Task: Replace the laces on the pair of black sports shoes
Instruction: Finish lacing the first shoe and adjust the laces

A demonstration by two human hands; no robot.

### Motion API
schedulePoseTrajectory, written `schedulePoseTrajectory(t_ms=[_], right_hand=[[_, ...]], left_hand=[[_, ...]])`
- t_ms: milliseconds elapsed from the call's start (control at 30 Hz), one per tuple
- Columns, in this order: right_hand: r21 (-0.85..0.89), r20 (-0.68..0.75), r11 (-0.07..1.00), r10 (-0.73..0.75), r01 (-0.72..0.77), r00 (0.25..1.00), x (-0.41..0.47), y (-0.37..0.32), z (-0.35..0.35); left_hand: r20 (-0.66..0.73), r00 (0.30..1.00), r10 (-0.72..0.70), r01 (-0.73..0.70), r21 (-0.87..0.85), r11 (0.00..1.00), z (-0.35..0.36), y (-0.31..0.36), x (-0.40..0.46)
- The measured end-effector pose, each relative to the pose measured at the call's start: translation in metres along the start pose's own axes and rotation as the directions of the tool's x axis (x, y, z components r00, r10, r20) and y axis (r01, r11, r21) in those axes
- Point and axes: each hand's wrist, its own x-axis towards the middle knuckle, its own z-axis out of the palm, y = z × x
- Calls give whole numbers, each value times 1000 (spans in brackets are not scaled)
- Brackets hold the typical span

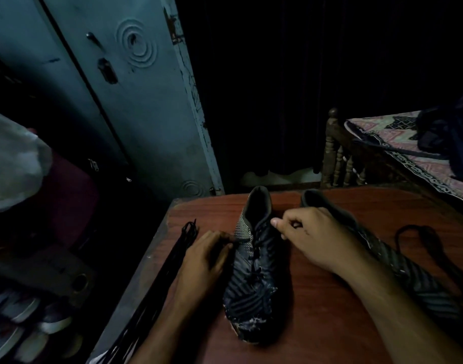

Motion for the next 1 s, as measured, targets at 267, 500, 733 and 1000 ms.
schedulePoseTrajectory(t_ms=[267,500,733,1000], right_hand=[[548,-76,834,-24,62,997,-1,-17,9],[602,81,797,-125,52,989,-6,-28,20],[468,-126,879,-34,89,991,2,-12,18],[717,-285,690,159,100,945,9,-5,11]], left_hand=[[16,1000,-7,6,3,1000,-1,4,0],[159,959,233,-194,-227,954,-25,69,9],[300,951,75,0,-244,970,-30,53,-3],[220,975,-25,90,-291,953,-58,20,-32]])
